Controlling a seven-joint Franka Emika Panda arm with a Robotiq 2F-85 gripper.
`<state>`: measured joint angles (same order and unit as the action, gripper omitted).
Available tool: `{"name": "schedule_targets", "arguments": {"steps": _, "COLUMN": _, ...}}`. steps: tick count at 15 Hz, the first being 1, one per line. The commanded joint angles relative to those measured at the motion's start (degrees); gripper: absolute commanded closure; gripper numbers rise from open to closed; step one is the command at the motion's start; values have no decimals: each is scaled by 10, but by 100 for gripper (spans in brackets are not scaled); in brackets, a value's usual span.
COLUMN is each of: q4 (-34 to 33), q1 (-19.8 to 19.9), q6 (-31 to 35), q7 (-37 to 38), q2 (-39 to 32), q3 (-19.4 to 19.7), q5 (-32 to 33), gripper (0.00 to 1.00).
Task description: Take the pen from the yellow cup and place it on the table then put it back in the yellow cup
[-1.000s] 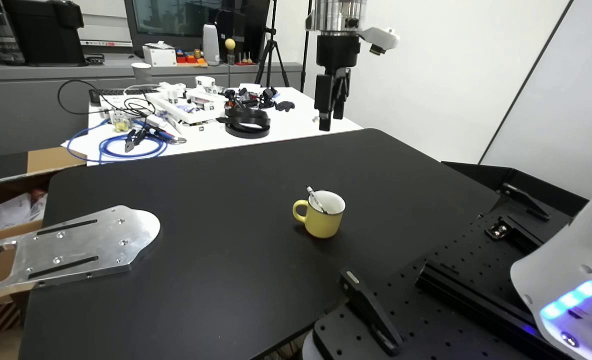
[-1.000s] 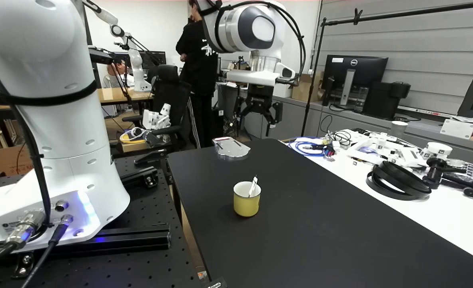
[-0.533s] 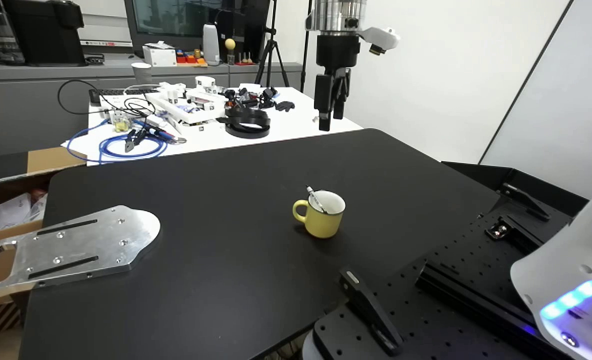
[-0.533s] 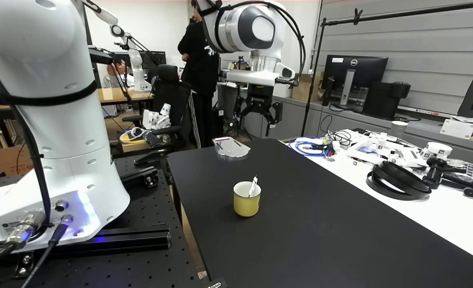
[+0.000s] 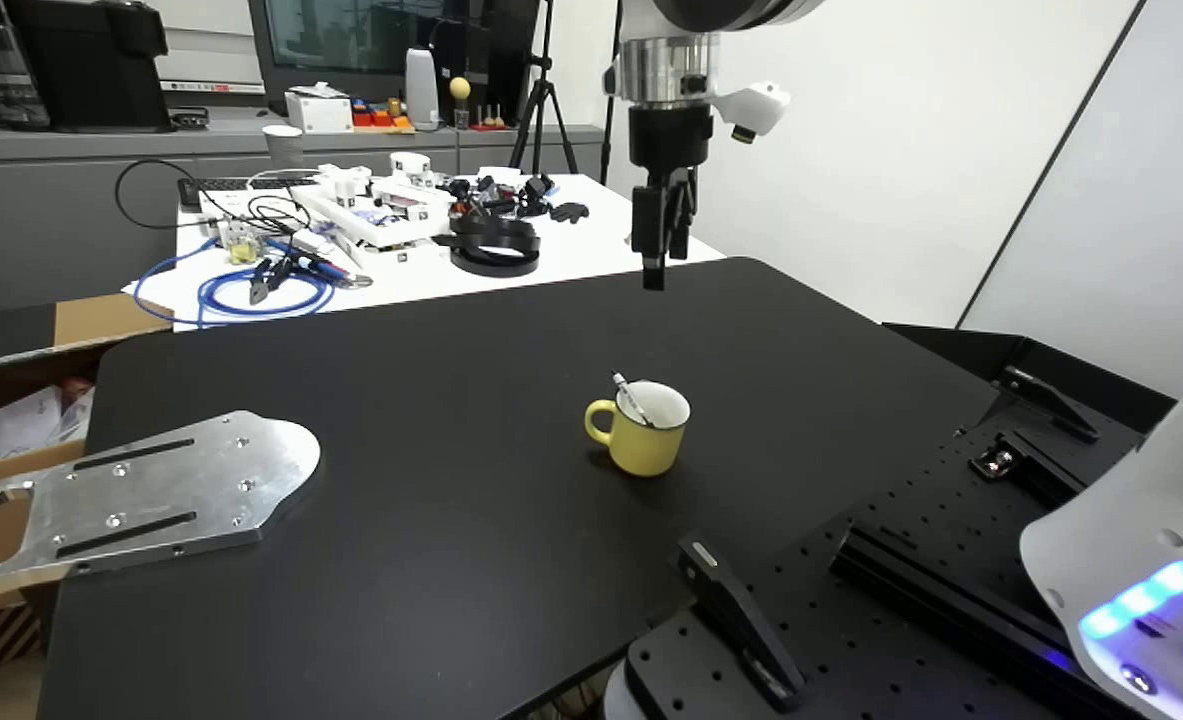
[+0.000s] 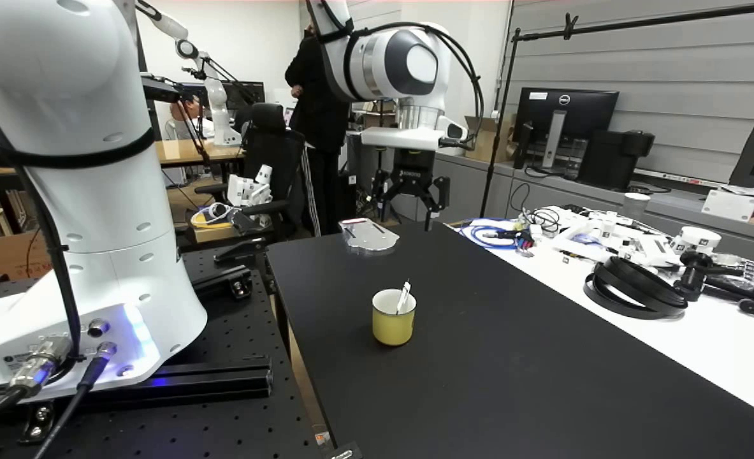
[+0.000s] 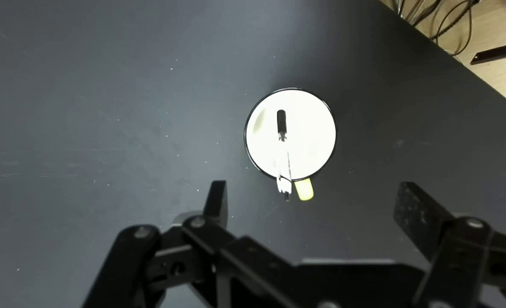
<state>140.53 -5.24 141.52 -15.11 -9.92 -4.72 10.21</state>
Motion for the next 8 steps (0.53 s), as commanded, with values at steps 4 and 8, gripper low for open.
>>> {"name": "schedule_targets", "arguments": {"steps": 4, "q4": -31, "q1": -5, "q6": 19, "q7": 37, "q2": -62, "q3": 2, "q5": 24, "gripper": 0}}
{"name": "schedule_targets", "arguments": {"steps": 8, "q4": -37, "q1": -12, "q6": 27, "q7": 49, "q2": -85, "q3": 4, "q5": 30, "gripper": 0}}
